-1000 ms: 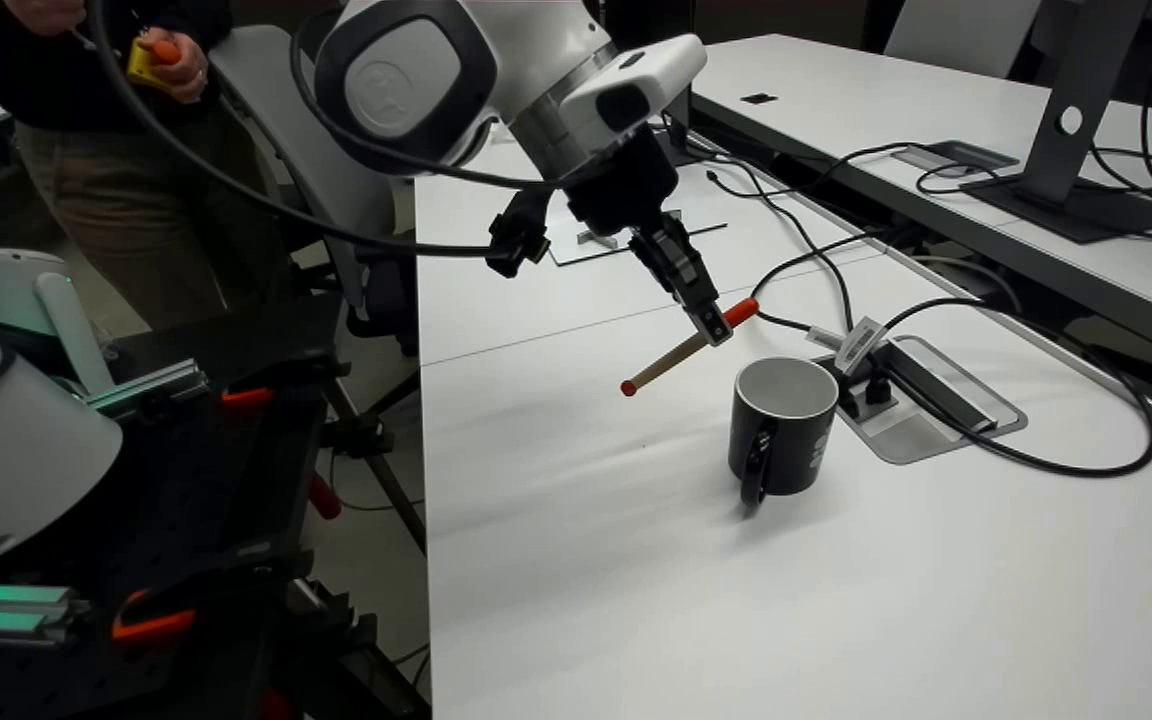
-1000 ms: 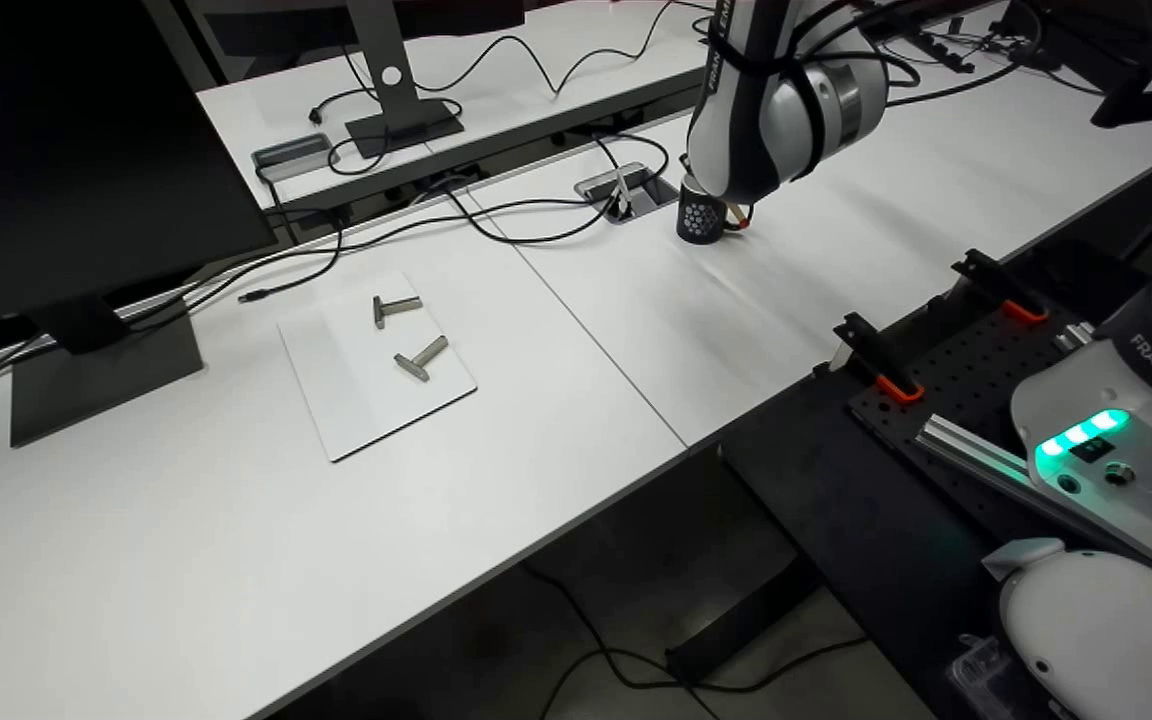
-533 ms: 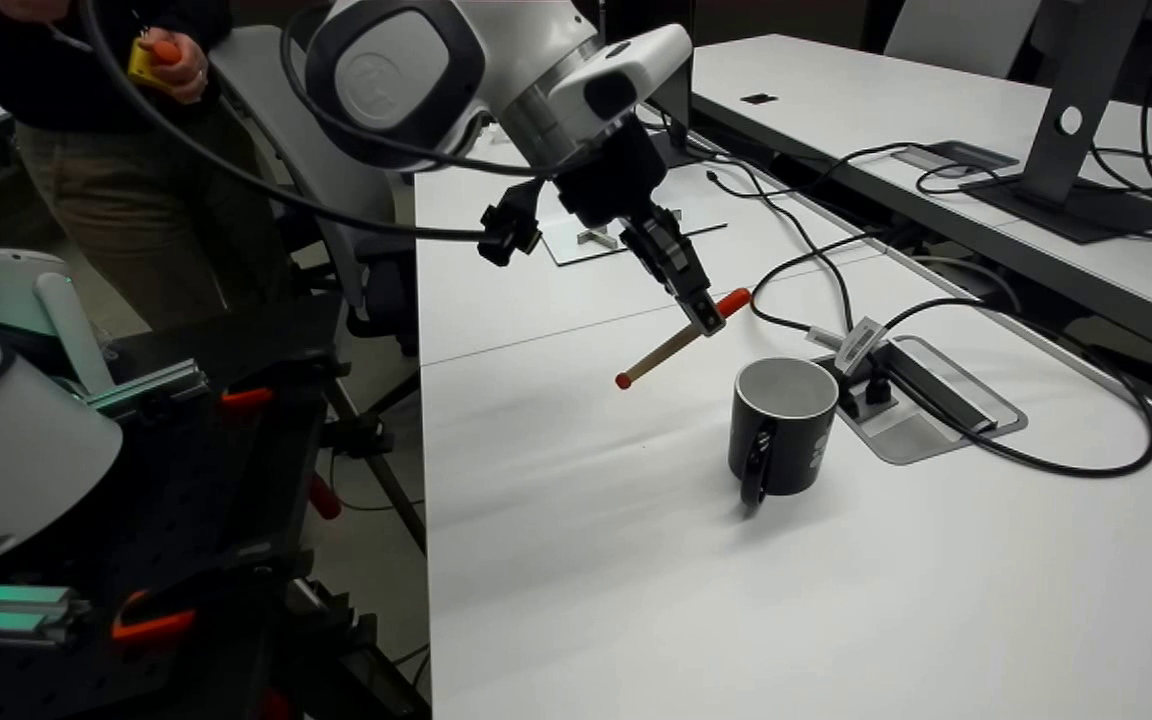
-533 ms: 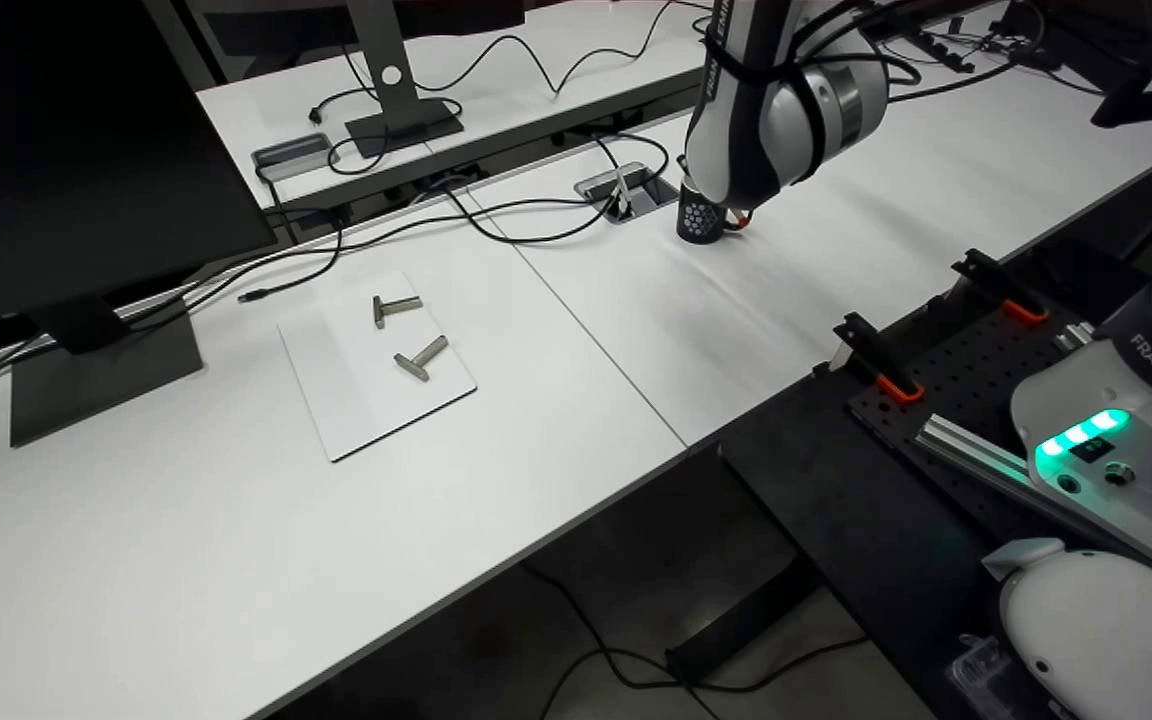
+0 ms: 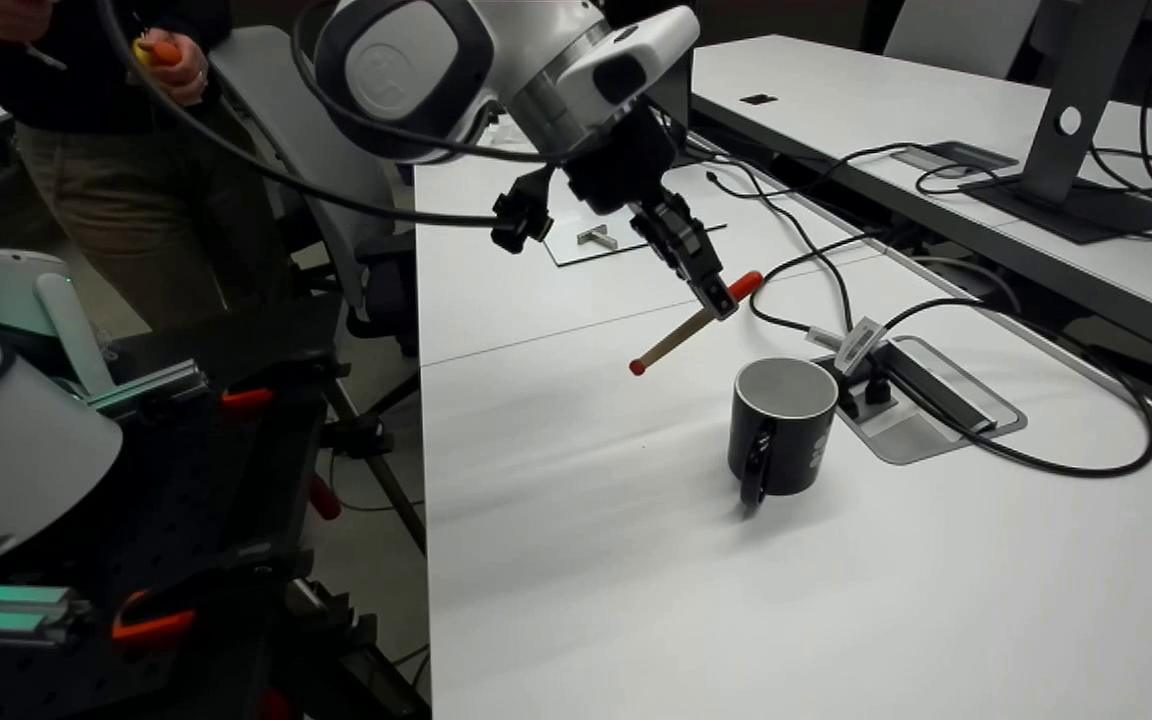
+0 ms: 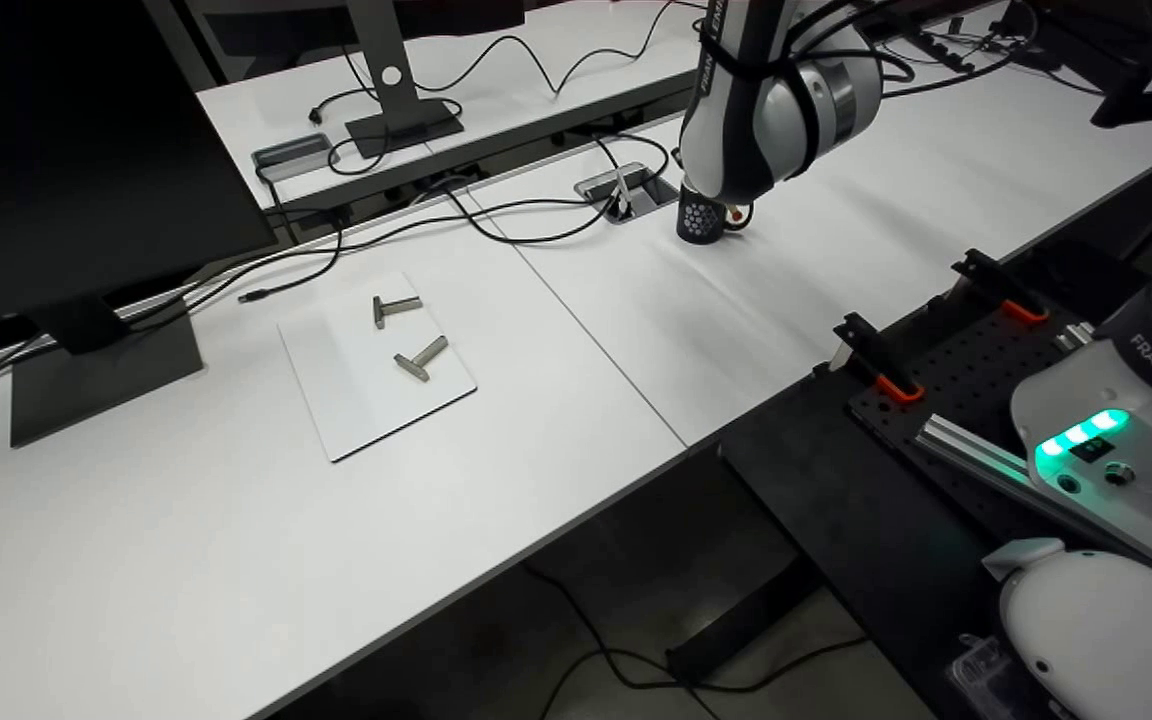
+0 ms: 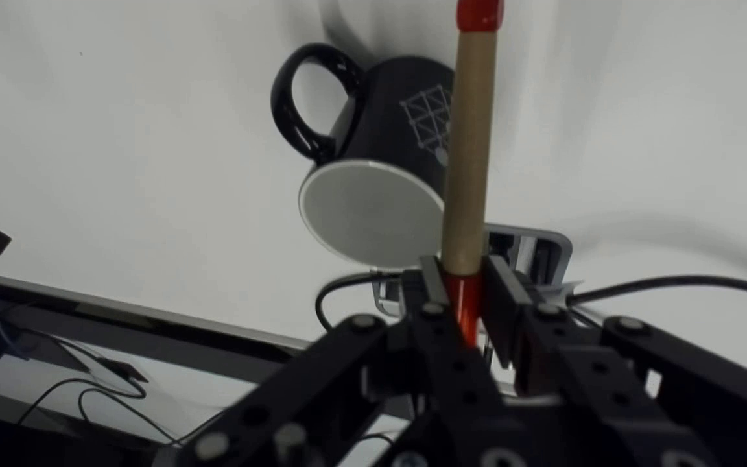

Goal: Put the marker in the mug

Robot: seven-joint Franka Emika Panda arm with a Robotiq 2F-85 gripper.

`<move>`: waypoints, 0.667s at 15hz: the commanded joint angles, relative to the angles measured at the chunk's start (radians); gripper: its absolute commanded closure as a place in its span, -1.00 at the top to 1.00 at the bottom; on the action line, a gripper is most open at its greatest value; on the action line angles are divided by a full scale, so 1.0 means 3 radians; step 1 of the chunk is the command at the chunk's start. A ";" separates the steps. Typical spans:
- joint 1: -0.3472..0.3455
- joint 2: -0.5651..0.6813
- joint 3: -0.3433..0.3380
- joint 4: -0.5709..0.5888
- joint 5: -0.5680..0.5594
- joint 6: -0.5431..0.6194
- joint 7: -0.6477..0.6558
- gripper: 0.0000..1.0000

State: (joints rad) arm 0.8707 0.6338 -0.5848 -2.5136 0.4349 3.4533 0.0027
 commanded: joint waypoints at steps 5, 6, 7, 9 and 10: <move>0.0621 0.0137 -0.0588 0.0469 0.0395 0.0020 0.0144 -0.85; 0.0602 0.0131 -0.0563 0.0470 0.0397 0.0025 0.0191 -0.85; 0.0590 0.0130 -0.0539 0.0458 0.0400 0.0026 0.0226 -0.85; 0.0608 0.0175 -0.0533 0.0492 0.0447 0.0027 0.0327 -0.85; 0.0722 0.0280 -0.0633 0.0575 0.0541 0.0021 0.0391 -0.85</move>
State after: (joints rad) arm 1.0342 0.6490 -0.7358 -2.3857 0.5333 3.4520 0.0664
